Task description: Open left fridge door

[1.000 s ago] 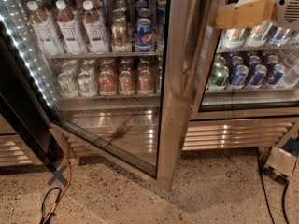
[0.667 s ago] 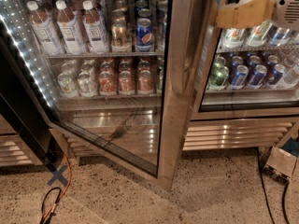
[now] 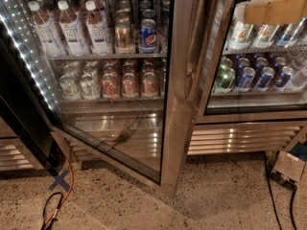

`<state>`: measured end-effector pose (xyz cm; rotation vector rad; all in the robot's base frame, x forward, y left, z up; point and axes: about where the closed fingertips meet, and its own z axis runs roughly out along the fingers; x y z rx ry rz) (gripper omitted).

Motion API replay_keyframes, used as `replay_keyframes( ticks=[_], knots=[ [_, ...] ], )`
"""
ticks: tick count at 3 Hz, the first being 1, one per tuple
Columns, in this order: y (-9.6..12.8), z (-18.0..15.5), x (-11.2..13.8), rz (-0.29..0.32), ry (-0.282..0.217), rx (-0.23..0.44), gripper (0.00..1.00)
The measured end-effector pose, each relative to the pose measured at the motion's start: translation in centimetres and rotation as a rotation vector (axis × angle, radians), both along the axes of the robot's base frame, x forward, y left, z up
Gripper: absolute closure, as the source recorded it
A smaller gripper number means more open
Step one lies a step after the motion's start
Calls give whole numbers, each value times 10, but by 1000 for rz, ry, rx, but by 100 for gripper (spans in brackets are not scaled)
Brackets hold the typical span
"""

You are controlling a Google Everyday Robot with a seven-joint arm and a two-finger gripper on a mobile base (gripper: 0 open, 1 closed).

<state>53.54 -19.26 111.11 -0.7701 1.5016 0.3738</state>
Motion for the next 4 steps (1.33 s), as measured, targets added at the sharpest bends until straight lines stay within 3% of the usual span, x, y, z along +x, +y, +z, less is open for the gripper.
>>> replay_keyframes(
  ticks=[1,3,4],
  knots=[
    [-23,12,-4,-75,-25,-49,0],
    [-16,14,-2,-60,-30,-44,0],
    [3,18,3,-14,-31,-35,0]
  ],
)
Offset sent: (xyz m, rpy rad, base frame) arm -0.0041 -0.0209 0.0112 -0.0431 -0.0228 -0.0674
